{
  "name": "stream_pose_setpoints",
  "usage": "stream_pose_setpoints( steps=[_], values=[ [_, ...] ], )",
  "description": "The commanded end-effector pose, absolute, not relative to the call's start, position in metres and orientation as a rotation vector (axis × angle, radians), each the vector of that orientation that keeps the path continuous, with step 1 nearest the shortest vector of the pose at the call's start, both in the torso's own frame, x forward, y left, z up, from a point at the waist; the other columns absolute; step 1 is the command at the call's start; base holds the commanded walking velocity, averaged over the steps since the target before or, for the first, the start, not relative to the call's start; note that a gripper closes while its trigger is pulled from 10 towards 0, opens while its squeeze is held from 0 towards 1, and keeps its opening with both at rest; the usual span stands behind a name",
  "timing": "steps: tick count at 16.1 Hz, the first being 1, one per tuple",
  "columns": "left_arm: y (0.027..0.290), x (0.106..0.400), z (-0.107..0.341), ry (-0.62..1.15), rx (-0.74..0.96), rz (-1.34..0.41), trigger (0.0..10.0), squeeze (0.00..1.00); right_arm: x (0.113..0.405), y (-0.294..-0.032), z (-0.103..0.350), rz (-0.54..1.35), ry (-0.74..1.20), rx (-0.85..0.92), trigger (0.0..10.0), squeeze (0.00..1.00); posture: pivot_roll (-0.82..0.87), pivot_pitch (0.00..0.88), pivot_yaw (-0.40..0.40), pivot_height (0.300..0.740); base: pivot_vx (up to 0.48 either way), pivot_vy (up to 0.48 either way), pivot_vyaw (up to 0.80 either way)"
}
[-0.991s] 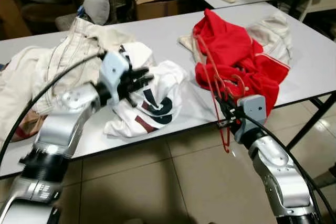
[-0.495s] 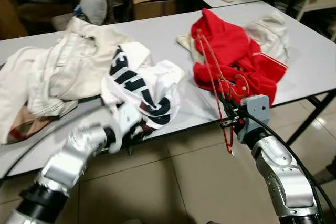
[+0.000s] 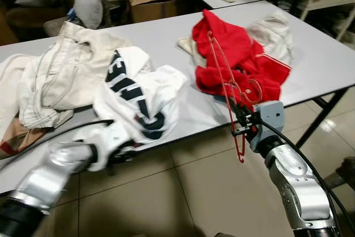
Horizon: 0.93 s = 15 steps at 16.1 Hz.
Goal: Hang hanger
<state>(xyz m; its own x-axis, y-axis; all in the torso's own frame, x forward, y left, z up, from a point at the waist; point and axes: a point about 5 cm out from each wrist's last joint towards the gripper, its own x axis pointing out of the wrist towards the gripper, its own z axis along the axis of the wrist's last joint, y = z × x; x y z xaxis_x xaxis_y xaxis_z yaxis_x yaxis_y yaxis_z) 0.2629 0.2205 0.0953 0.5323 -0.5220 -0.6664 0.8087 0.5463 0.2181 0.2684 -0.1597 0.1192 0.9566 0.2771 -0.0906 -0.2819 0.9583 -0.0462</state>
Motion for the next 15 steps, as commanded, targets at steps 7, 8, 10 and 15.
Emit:
stream_pose_setpoints(
  steps=[7,8,10,15],
  values=[
    [0.320,0.292,0.173,0.369,0.589,-0.298,10.0,0.00,0.269,-0.154,0.120,0.305,0.080,-0.051,10.0,0.00,-0.02,0.026,0.044,0.740,0.000,0.000,0.00],
    [0.306,0.294,0.182,0.289,0.496,-0.380,10.0,0.00,0.269,-0.154,0.120,0.306,0.081,-0.051,10.0,0.00,-0.02,0.026,0.044,0.740,0.000,0.000,0.00],
    [0.282,0.292,0.190,0.207,0.377,-0.531,10.0,0.00,0.269,-0.154,0.120,0.313,0.083,-0.054,10.0,0.00,-0.02,0.026,0.044,0.740,0.000,0.000,0.00],
    [0.248,0.304,0.201,0.058,0.188,-0.497,10.0,1.00,0.268,-0.155,0.120,0.312,0.076,-0.059,10.0,0.00,-0.02,0.019,0.041,0.740,0.000,0.000,0.00]
  ],
)
